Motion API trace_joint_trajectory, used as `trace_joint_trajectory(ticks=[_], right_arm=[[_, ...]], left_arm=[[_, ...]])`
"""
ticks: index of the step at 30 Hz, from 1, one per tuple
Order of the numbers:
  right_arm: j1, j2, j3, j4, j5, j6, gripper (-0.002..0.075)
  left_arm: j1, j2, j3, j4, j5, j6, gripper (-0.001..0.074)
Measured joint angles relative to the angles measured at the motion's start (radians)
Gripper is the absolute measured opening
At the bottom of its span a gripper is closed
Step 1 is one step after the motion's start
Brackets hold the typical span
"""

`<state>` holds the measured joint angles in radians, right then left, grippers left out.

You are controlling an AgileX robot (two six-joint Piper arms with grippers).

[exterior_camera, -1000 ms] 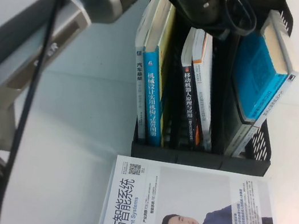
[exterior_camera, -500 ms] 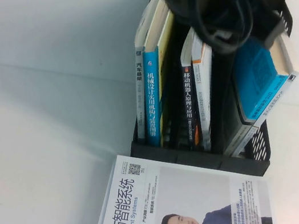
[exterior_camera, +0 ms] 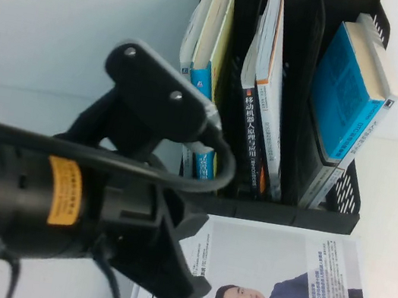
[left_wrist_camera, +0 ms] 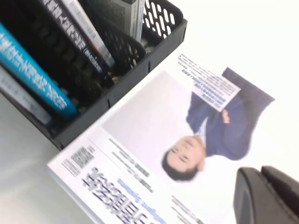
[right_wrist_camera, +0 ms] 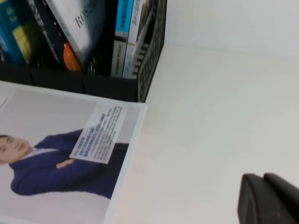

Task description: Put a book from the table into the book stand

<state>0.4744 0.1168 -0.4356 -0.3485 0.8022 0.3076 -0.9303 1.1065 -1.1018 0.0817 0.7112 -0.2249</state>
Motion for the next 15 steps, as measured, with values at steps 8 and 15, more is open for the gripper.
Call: trace_joint_trajectory(ticks=[8,15], right_arm=[[0.0,0.0,0.042,0.002,-0.02,0.0,0.0004],[0.0,0.0,0.044,0.002,-0.033,0.0,0.0004]], left_arm=[[0.0,-0.105,0.015,-0.082,0.158,-0.063,-0.0002],[0.0,-0.105,0.02,-0.082,0.194,-0.064,-0.0002]])
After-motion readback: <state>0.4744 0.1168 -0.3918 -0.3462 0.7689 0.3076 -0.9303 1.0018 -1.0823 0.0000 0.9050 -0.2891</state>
